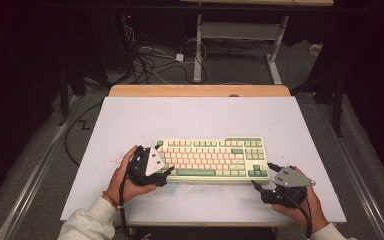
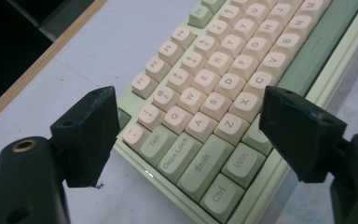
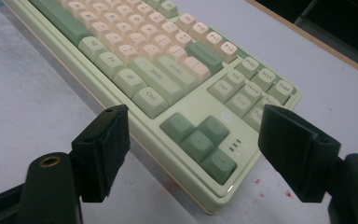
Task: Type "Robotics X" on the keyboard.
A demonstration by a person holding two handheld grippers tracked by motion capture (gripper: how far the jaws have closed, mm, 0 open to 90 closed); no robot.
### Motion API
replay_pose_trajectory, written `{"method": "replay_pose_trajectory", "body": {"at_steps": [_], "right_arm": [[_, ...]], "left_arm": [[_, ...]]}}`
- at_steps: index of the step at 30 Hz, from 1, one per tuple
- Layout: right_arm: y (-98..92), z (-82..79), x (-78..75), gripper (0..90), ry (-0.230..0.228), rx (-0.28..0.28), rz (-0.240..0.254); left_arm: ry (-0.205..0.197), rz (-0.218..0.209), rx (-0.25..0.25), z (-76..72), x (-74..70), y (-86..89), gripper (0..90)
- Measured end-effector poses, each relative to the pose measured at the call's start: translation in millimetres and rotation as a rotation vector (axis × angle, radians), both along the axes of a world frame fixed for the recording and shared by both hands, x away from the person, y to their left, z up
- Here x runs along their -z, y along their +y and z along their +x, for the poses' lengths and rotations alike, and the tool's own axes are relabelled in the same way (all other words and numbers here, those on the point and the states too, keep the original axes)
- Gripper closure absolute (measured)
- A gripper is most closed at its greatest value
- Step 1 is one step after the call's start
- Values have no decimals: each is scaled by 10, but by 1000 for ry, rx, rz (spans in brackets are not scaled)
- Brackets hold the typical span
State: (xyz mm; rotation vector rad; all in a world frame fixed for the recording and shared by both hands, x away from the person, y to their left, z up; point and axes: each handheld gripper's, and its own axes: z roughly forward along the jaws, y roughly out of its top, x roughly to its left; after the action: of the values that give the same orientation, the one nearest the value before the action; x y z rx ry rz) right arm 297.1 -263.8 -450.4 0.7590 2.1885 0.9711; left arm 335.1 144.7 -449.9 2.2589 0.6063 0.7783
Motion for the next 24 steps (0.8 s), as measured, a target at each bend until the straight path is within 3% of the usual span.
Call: {"method": "replay_pose_trajectory", "body": {"at_steps": [7, 13, 24], "right_arm": [[-24, -21, -32, 309, -6, -27, 26], [-52, -25, -64, 386, 21, -55, 60], [-49, 7, -120, 461, 43, -50, 74]], "left_arm": [[5, -15, -11, -49, 47, 105, 188], [20, -16, -19, -98, 90, 190, 186], [39, -12, -40, -173, 157, 308, 181]]}}
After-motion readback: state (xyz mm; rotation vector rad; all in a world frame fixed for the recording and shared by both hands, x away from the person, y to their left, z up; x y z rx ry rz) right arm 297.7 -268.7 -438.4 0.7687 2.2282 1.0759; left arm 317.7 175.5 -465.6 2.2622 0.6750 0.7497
